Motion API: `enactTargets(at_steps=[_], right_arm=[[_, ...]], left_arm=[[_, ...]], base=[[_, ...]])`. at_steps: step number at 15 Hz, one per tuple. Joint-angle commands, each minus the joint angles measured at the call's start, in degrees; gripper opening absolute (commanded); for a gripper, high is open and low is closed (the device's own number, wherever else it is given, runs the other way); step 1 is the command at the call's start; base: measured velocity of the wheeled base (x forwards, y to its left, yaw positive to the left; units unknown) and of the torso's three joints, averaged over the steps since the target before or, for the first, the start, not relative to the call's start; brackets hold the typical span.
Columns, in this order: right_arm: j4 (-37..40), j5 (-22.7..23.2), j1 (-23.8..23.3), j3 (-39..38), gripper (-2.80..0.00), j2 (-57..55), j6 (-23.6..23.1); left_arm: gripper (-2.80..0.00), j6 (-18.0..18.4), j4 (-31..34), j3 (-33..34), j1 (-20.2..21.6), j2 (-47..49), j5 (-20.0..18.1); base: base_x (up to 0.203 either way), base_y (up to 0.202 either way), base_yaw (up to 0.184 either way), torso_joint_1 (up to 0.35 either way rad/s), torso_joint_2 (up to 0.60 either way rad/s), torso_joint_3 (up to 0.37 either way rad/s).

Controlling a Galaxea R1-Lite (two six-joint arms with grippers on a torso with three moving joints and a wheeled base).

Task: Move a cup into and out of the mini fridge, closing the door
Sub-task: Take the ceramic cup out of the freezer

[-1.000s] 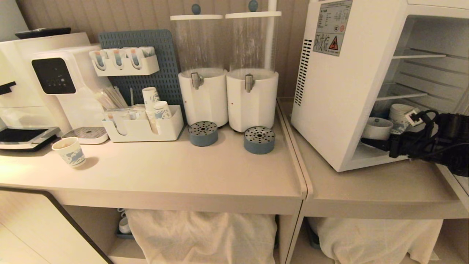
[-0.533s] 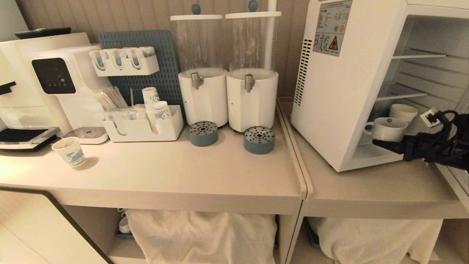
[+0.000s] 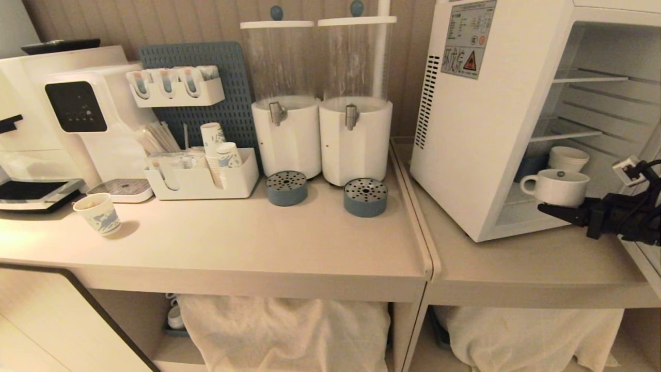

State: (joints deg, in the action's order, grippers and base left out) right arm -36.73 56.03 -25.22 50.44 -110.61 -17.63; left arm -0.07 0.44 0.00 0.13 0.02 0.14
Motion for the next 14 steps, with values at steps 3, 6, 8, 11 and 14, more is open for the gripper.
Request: enactTargets(at_steps=[3, 6, 8, 11, 14], right_arm=[[-0.06, -3.04, 0.8, -1.99, -2.8, 2.45, 0.14], [-0.09, -7.04, 1.85, -2.67, -2.8, 2.33, 1.01], [-0.15, -8.16, 2.31, -3.1, -2.8, 2.63, 1.89], [-0.72, -11.8, 3.46, -3.3, -2.8, 3.34, 4.06], [-6.73, -17.23, 5.46, -4.74, -2.8, 4.05, 9.48]], left_arm=[[-2.8, -0.01, 0.0, 0.0, 0.04, -0.02, 0.04], [-2.8, -0.01, -0.07, 0.07, 0.03, -0.02, 0.09], [-2.8, -0.01, -0.04, 0.09, 0.04, -0.02, 0.05], [-2.8, -0.01, 0.0, 0.09, 0.04, -0.02, 0.04], [-2.8, -0.01, 0.0, 0.09, 0.04, -0.02, 0.04]], base=[[0.0, 0.0, 0.0, 0.0, 0.0, 0.0], [0.0, 0.0, 0.0, 0.0, 0.0, 0.0], [0.0, 0.0, 0.0, 0.0, 0.0, 0.0], [0.0, 0.0, 0.0, 0.0, 0.0, 0.0], [0.0, 0.0, 0.0, 0.0, 0.0, 0.0]])
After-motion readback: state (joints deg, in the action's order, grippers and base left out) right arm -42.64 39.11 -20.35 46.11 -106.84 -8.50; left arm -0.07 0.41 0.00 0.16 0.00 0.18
